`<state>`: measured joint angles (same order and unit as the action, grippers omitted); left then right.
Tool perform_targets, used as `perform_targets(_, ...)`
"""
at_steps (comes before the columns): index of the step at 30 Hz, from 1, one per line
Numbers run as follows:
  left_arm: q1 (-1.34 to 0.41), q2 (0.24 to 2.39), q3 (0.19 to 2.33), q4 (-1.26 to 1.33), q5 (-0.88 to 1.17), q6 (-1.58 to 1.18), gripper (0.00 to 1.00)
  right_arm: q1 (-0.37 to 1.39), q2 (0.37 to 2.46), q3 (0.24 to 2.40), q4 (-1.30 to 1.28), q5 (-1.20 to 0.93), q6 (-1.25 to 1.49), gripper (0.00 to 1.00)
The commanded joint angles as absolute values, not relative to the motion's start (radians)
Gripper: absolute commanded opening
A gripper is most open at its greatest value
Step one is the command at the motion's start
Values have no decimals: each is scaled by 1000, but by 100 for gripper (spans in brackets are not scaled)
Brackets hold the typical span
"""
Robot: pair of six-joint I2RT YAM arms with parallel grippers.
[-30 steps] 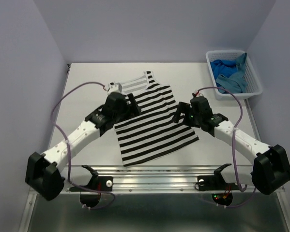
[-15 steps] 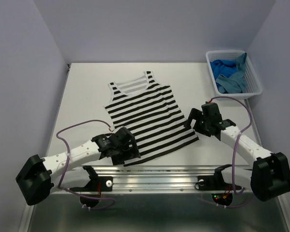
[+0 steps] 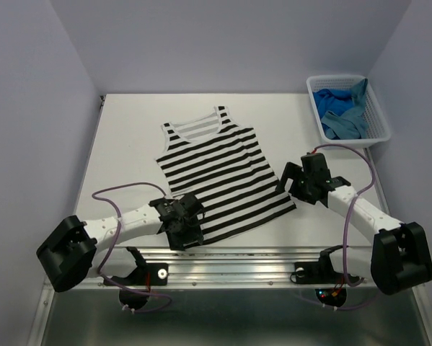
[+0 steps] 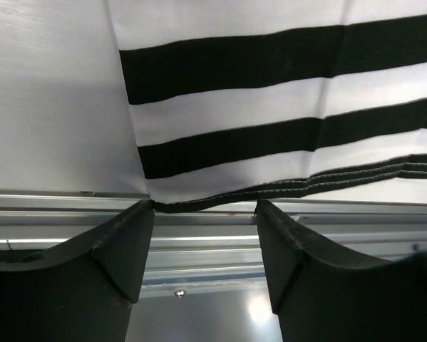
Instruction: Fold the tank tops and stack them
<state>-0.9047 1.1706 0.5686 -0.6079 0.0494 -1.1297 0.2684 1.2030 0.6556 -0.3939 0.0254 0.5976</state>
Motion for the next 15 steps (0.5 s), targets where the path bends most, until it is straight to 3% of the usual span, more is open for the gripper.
perform_targets(1,-913,1226,557,-575,52,-1129,62,253,1206,672,-393,32,581,100)
perform_targets(2,-913,1242,566,-581,49,-1124,49,253,1209,672,-393,32,581,100)
perform_targets(5,-913,1241,595,-614,34,-1115,34,253,1221,667,-393,35,581,100)
perform_targets(7,-913,1230,603,-623,34,-1117,33,253,1232,661,-393,37,581,100)
perform_targets(10,-913,1206,604,-630,46,-1126,25,253,1255,647,-393,46,588,100)
perform_targets(11,-913,1192,600,-630,49,-1134,18,253,1261,643,-393,54,594,100)
perform_targets(15,-913,1158,562,-598,80,-1150,13,253,1284,627,-393,15,597,97)
